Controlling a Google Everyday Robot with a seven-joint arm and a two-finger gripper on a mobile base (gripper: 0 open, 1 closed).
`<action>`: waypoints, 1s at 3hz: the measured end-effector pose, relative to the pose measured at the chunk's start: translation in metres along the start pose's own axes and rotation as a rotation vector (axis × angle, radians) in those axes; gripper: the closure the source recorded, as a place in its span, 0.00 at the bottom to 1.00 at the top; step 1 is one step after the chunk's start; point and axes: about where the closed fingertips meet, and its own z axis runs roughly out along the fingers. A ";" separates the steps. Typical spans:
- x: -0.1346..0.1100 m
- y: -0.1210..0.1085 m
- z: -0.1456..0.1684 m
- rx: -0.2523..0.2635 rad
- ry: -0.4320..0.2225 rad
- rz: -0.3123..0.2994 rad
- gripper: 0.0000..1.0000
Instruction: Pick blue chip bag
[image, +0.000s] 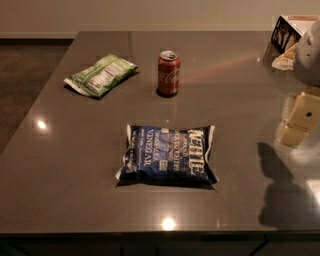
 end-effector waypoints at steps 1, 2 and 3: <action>-0.001 0.000 0.000 0.002 -0.001 0.000 0.00; -0.023 0.001 0.008 -0.012 -0.058 -0.027 0.00; -0.058 0.007 0.031 -0.038 -0.117 -0.070 0.00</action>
Offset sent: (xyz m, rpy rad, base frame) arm 0.0152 0.0591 -0.0130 0.1279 0.0050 0.1120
